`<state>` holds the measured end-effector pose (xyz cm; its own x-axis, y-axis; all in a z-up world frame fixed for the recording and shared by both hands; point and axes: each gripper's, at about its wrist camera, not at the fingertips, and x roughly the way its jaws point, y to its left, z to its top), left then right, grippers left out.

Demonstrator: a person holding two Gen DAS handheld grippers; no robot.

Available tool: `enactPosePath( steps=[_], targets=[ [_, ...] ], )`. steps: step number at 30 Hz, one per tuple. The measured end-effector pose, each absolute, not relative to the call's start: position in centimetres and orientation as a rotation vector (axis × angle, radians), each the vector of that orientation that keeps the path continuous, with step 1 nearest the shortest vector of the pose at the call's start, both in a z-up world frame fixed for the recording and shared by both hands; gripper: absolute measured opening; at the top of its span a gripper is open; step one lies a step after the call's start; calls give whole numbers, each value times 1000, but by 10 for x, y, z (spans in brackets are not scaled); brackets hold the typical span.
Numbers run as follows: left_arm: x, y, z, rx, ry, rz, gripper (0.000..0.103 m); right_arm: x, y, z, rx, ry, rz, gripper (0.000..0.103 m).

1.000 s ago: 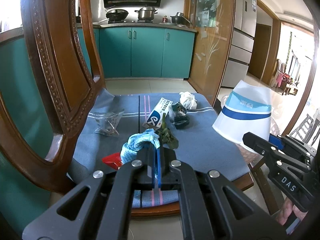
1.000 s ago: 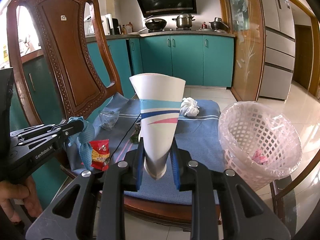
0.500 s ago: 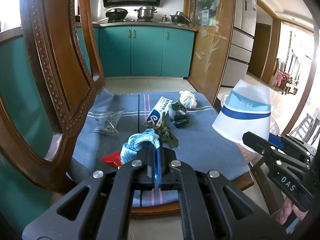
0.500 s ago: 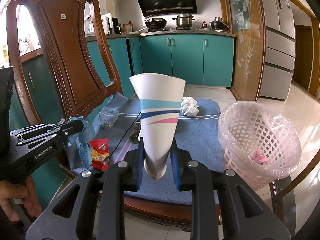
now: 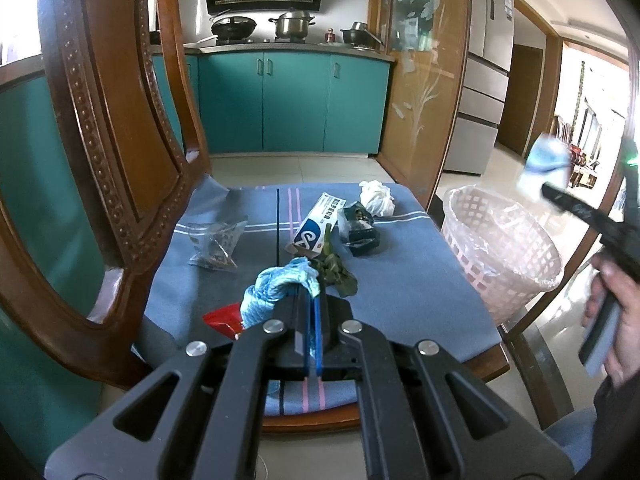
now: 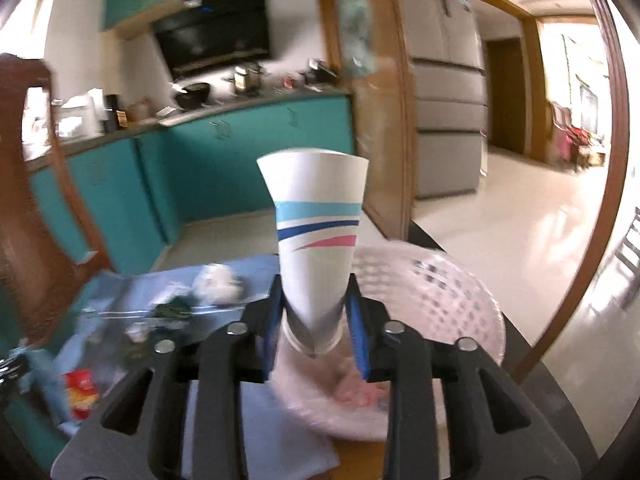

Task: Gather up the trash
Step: 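Carry the white paper cup over the wastebasket and open the right gripper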

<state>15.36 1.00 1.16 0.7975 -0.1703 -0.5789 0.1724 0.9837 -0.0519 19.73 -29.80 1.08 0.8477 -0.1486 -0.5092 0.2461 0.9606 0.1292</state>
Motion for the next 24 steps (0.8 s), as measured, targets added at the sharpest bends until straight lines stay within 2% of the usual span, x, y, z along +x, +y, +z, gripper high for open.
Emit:
enactPosePath(
  steps=[2, 4, 6, 7, 12, 22, 23, 24],
  targets=[
    [155, 6, 12, 10, 621, -188, 2, 197, -314, 3, 253, 543, -227, 53],
    [155, 0, 11, 23, 624, -194, 2, 177, -323, 15, 286, 470, -239, 62],
    [155, -7, 10, 33, 630, -206, 2, 149, -331, 28, 331, 349, -277, 83],
    [155, -13, 10, 38, 629, -219, 2, 139, -332, 30, 350, 315, -287, 86],
    [159, -56, 17, 45, 632, -333, 2, 110, -348, 32, 432, 226, -323, 88],
    [216, -240, 68, 126, 539, -635, 4, 91, -381, 28, 543, 141, -394, 88],
    [225, -253, 63, 139, 571, -646, 11, 93, -380, 29, 547, 142, -395, 88],
    [236, -264, 55, 156, 613, -637, 39, 94, -380, 29, 549, 145, -393, 88]
  ],
)
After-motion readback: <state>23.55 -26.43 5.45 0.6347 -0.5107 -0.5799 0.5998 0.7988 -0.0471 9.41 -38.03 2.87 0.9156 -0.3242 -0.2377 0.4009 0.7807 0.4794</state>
